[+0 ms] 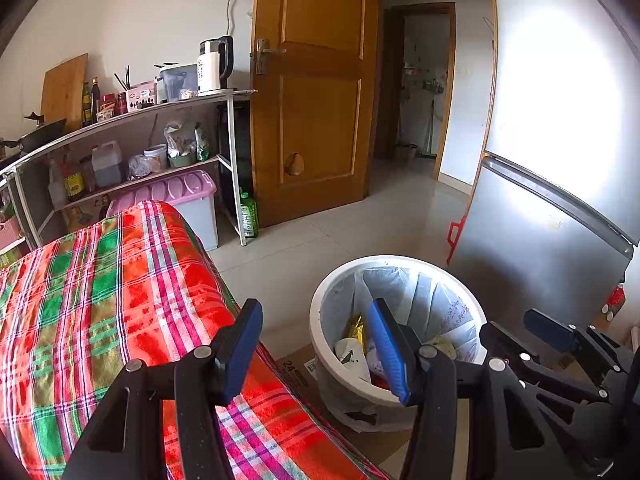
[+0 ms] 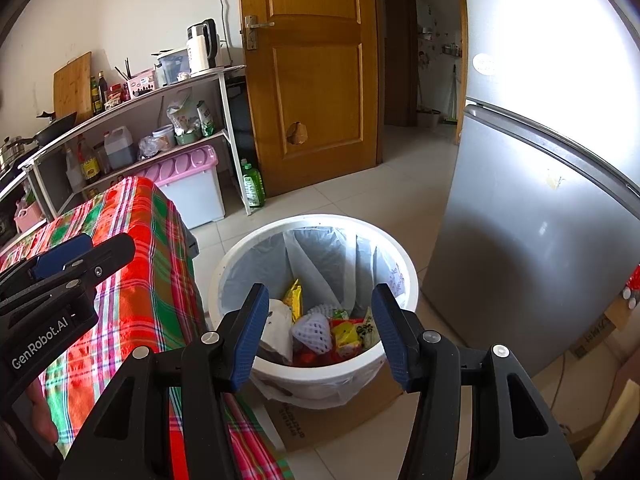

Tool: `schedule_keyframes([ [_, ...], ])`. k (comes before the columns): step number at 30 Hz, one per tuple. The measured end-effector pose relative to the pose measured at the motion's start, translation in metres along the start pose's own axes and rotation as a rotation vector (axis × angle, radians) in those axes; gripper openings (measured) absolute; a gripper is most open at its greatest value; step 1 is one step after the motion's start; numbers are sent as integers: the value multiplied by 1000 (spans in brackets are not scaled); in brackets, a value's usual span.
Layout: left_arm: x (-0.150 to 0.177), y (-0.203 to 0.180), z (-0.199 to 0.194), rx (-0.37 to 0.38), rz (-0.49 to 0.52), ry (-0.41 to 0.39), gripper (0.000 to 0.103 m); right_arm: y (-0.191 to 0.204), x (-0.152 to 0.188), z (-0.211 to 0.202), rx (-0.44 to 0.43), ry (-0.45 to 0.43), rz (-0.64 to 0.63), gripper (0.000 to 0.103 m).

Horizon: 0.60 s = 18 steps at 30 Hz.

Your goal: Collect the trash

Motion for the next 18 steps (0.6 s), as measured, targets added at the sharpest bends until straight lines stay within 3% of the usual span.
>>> schedule_keyframes([
  [18,3,2,-1,-1,-13,4,55,-1,2,-1,2,1,3,54],
])
Point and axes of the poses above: each gripper's, at about its wrist camera, not at the fingertips, and z roughly the way its jaws point, y to its left, x to its underside, the point moved 8 cm from there along z, roughly the way its jaws point, and after that the axes turned 12 degrees about -y, right-handed, at the moved point
